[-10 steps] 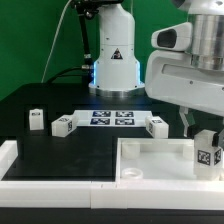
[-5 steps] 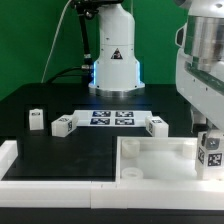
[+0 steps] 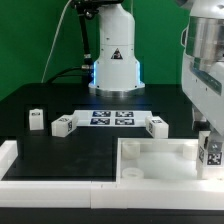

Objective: Assemble one leg

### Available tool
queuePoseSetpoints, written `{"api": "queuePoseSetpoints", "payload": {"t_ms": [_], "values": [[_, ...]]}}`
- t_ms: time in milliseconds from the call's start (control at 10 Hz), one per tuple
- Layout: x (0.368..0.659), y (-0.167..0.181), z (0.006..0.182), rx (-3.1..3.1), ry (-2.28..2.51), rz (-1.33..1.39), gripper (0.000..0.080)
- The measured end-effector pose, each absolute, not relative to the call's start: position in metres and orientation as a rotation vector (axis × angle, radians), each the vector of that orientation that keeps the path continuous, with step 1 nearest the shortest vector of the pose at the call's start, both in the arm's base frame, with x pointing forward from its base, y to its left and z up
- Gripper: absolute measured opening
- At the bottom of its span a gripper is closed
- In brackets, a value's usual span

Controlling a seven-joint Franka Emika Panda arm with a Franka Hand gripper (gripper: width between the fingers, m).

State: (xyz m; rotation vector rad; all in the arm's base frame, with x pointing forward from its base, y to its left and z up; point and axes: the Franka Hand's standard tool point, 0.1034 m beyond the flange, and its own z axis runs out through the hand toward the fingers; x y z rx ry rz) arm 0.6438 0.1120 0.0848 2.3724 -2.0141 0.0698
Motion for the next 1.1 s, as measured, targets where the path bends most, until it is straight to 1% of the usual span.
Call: {"api": "queuePoseSetpoints", "payload": {"t_ms": [100, 200, 500, 700, 800, 900, 1100], "values": [[0.643, 0.116, 0.086, 2.524, -1.82, 0.063, 0.0622], [0.642, 0.117, 0.086, 2.656, -1.615, 0.053, 0.0641], [0.643, 0.121, 0.086, 2.932, -1.043, 0.064, 0.0648], [0.642, 0.127, 0.083, 3.02, -0.766, 0.074, 0.0648], [0.64, 0.13, 0.08, 3.061, -0.465, 0.081, 0.0648], [0.64, 0.131, 0.08, 3.076, -0.302, 0.08, 0.0648], [0.642, 0.123, 0.08, 3.074, 0.046, 0.073, 0.0648]]}}
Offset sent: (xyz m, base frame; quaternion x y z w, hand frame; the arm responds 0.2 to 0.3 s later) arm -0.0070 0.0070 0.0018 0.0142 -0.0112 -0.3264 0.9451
